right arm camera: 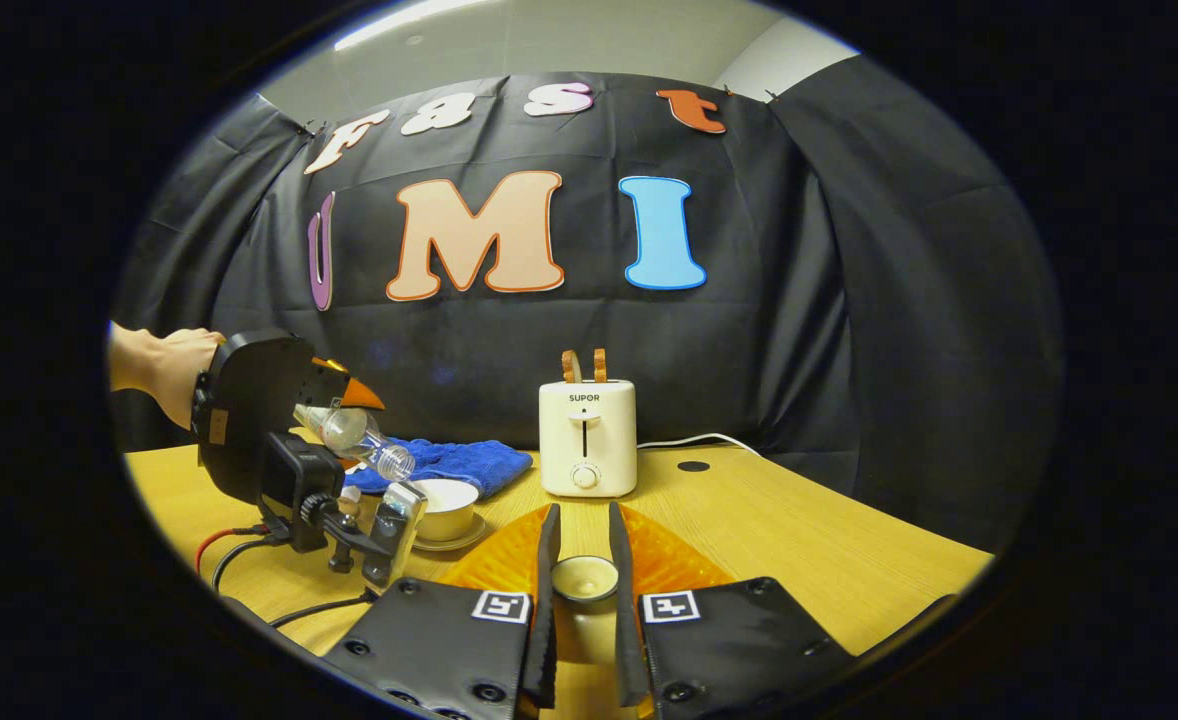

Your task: Open the teacup lid with one hand, grasp the water bottle and pour water into the teacup with the other hand; after pouring, place the water bottle on the coaster and then close the teacup lid.

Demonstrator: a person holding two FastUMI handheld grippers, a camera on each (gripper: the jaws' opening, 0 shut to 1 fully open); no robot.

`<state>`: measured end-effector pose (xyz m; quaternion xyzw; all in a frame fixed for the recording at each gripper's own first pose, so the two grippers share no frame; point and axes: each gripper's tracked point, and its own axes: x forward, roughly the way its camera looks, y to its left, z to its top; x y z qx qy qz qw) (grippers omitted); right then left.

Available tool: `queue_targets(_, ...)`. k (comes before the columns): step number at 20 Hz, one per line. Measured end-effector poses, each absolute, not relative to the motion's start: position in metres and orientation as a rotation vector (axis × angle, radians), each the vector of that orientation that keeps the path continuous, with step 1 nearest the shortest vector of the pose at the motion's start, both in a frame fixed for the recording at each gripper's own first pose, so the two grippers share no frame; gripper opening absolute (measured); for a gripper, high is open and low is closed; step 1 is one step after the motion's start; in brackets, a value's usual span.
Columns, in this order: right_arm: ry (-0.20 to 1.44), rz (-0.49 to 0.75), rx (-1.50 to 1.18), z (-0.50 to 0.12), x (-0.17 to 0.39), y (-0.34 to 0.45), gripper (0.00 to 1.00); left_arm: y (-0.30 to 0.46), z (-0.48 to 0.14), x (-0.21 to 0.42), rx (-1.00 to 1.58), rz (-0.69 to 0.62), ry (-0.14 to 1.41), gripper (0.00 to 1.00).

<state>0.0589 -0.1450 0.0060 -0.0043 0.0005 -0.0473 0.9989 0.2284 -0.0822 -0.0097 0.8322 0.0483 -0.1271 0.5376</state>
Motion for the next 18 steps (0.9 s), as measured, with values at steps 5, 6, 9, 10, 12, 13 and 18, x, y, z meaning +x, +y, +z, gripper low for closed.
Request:
queue_targets(5,0.0,-0.091,-0.008,0.005,0.059,-0.144,0.29,-0.084,0.007,0.232,2.048,-0.289,0.106,0.68)
queue_targets(6,0.001,-0.09,-0.008,0.005,0.059,-0.144,0.29,-0.086,0.009,0.232,2.056,-0.288,0.104,0.69)
queue_targets(9,0.001,-0.09,-0.009,0.006,0.06,-0.144,0.27,-0.092,0.019,0.23,2.08,-0.284,0.079,0.69)
queue_targets(10,0.001,-0.09,-0.009,0.006,0.06,-0.144,0.27,-0.093,0.021,0.23,2.086,-0.284,0.075,0.69)
queue_targets(12,0.001,-0.09,-0.009,0.006,0.06,-0.144,0.27,-0.097,0.028,0.23,2.103,-0.279,0.057,0.69)
queue_targets(13,0.001,-0.09,-0.009,0.006,0.059,-0.144,0.27,-0.099,0.031,0.229,2.102,-0.276,0.048,0.69)
queue_targets(18,0.001,-0.09,-0.009,0.006,0.059,-0.144,0.27,-0.102,0.042,0.229,2.131,-0.266,0.027,0.69)
